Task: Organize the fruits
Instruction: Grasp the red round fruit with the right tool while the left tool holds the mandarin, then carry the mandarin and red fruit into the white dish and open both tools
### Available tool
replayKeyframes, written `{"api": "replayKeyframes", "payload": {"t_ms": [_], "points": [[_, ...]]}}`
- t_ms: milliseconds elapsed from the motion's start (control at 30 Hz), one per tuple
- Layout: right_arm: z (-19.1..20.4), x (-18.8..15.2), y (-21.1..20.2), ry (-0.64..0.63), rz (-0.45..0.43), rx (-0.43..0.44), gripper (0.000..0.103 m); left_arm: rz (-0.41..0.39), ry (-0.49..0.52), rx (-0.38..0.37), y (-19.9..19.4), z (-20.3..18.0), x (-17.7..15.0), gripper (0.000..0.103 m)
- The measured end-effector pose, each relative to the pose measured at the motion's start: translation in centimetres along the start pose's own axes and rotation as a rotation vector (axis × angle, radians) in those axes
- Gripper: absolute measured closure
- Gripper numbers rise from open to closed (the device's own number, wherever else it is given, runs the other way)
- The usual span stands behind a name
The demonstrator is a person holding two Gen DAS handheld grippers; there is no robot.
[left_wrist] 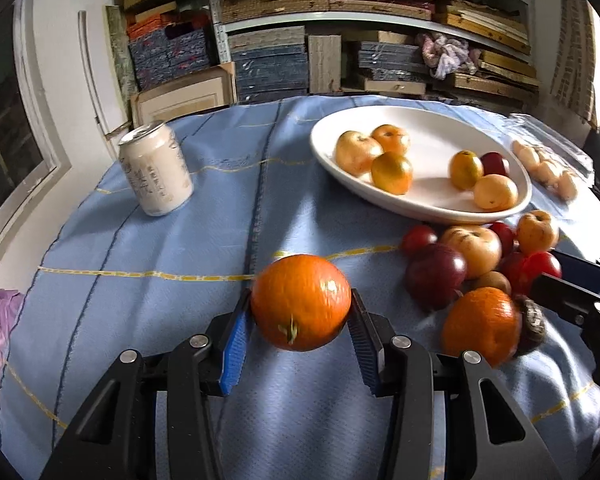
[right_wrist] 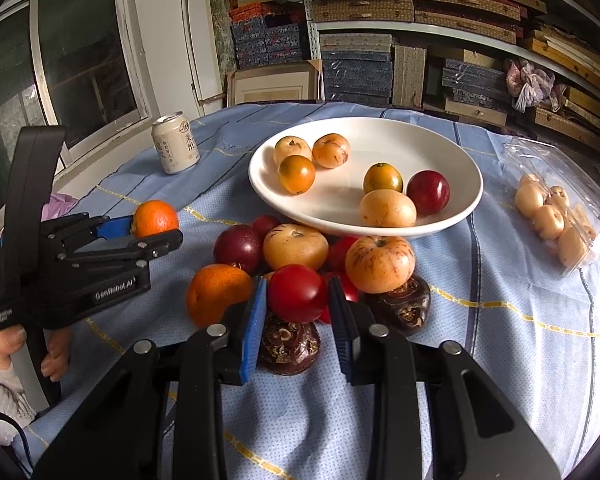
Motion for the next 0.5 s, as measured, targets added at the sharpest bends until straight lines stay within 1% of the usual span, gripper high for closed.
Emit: {"api": "replayKeyframes", "payload": {"t_ms": [300,500], "points": [[0.0,0.6,-2.0,0.008,-0.046,0.013,0.073,-0.053,0.023,0.012,-1.3,-0.8,0.4,0.056],[-0.1,1.0,-3.1,0.006,-0.074,0.013,0.073,-0.063,0.031,0.012,-1.5,-1.2,0.4,0.056]]}}
Point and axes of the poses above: each gripper's, at about its wrist camera, not at the fingertips, and y roughly the way its jaws point, z to its left, x to its top, the point moved 2 cm from there along y, roughly the way its jaws point, and after that the axes turned 5 degrees about -z, right-handed, at the moved point
